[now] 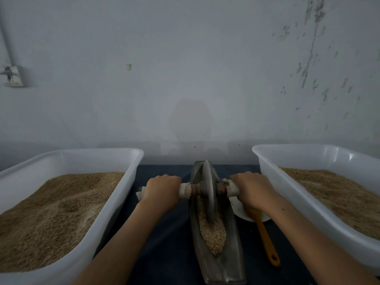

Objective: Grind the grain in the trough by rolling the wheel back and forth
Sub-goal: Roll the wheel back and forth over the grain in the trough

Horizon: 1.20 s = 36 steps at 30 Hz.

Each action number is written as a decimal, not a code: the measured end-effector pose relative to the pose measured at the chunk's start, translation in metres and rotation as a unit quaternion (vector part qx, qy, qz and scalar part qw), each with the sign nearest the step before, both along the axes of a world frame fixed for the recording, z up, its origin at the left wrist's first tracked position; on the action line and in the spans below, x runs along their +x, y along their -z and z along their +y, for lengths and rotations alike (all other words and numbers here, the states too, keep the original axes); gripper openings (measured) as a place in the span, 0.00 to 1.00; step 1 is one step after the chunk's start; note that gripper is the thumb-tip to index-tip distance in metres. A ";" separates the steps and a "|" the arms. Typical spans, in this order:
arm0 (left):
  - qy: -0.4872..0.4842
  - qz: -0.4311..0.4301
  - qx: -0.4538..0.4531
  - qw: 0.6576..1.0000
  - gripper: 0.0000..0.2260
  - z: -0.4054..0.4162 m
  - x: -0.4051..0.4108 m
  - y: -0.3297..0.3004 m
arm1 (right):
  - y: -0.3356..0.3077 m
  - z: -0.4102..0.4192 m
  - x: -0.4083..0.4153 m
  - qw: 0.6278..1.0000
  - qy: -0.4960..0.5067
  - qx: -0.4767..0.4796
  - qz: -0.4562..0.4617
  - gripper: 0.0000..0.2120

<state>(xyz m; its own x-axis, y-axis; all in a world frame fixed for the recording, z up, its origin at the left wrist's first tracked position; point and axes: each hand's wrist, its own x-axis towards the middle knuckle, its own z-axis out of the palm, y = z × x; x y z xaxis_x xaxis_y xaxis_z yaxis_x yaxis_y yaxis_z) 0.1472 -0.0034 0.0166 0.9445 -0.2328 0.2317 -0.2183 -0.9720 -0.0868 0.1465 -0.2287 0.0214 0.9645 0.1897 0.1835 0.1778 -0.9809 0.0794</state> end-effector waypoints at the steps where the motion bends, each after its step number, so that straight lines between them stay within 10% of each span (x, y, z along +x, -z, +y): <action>1: 0.001 0.012 0.004 1.000 0.09 0.000 0.001 0.000 | -0.002 0.000 0.000 1.000 -0.001 -0.005 0.012 0.08; 9: 0.010 0.158 0.005 0.987 0.15 0.005 0.005 -0.006 | -0.020 0.001 -0.007 0.986 0.003 -0.049 0.157 0.12; 21: 0.005 0.018 -0.020 1.000 0.07 0.002 0.004 0.002 | -0.002 0.002 -0.001 1.000 -0.005 -0.007 -0.009 0.07; 31: 0.013 0.147 0.003 0.989 0.14 0.005 0.007 -0.004 | -0.020 0.001 -0.007 0.984 0.011 -0.037 0.173 0.13; 36: 0.011 0.083 -0.003 0.996 0.11 0.004 0.006 -0.001 | -0.013 0.001 -0.004 0.994 0.006 -0.038 0.104 0.12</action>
<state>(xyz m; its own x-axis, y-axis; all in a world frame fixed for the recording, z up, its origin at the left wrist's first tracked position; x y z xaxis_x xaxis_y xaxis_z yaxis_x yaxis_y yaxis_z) 0.1530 0.0003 0.0180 0.9646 -0.2535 0.0731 -0.2510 -0.9671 -0.0421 0.1421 -0.2272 0.0349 0.9825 0.1833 -0.0335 0.1860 -0.9757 0.1159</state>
